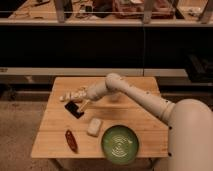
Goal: Drag the pepper across the table
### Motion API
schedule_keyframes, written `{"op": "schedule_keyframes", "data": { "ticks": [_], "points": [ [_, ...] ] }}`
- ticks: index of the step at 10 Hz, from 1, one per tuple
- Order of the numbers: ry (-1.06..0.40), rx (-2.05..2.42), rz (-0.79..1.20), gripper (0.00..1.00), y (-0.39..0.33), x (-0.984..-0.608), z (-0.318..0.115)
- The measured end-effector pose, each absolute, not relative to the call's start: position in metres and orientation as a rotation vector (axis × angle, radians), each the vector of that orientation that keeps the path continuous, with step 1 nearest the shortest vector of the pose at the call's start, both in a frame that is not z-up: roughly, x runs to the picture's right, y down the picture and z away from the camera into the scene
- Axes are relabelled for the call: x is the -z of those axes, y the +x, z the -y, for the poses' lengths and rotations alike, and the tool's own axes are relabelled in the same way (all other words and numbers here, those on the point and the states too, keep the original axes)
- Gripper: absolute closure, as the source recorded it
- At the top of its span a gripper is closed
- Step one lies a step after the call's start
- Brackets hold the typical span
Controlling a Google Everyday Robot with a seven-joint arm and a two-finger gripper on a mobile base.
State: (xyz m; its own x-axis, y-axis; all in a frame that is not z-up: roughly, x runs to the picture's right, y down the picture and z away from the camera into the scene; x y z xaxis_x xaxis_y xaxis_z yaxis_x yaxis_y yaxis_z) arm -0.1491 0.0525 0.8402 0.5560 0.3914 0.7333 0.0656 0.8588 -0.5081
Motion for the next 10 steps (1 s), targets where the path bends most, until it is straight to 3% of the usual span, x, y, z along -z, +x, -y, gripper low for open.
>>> {"op": "schedule_keyframes", "data": {
  "ticks": [5,10],
  "points": [
    [-0.521,-0.083,0.967,0.20,-0.158,-0.835,-0.063],
    [-0.516,0.473,1.018,0.20,-0.179,-0.781,-0.117]
  ]
}}
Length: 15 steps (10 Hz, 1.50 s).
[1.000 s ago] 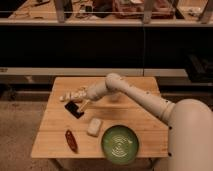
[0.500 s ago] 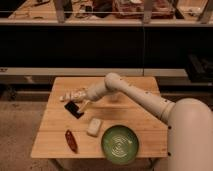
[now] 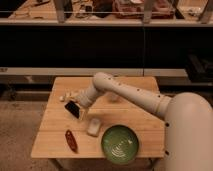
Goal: Drag the pepper across the table
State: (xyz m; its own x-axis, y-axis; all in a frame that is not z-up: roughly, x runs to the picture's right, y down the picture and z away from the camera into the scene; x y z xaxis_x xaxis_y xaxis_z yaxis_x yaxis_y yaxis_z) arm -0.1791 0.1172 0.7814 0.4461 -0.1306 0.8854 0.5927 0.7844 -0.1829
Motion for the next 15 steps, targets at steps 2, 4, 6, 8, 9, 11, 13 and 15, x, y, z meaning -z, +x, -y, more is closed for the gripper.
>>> {"op": "schedule_keyframes", "data": {
  "ticks": [2,4,6,8,9,11,13,15],
  "points": [
    [-0.520,0.569,1.020,0.20,-0.180,-0.772,-0.127],
    [-0.518,0.568,1.019,0.20,-0.179,-0.773,-0.127],
    [-0.475,0.631,0.996,0.20,-0.179,-0.776,-0.125],
    [-0.364,0.851,0.926,0.20,-0.182,-0.776,-0.125],
    [-0.327,0.949,0.902,0.20,-0.185,-0.774,-0.129],
    [-0.267,1.109,0.864,0.20,-0.191,-0.768,-0.134],
    [-0.259,1.129,0.858,0.20,-0.190,-0.767,-0.134],
    [-0.255,1.144,0.852,0.20,-0.190,-0.768,-0.134]
  ]
}}
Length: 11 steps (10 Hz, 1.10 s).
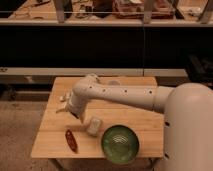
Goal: Drag the pepper across the table
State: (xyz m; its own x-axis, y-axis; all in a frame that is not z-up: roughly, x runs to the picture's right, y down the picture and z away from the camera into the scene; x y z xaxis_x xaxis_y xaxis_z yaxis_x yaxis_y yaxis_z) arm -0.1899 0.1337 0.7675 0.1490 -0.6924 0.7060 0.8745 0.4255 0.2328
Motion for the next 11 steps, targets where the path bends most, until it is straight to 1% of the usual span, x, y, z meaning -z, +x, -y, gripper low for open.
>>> {"op": "schedule_keyframes", "data": {
  "ticks": [5,7,9,11],
  "points": [
    [-0.159,1.542,0.867,0.20,-0.197,-0.764,-0.151],
    [-0.141,1.757,0.908,0.20,-0.202,-0.756,-0.169],
    [-0.189,1.952,0.934,0.20,-0.204,-0.751,-0.191],
    [-0.261,2.097,0.919,0.20,-0.206,-0.751,-0.206]
  ]
}}
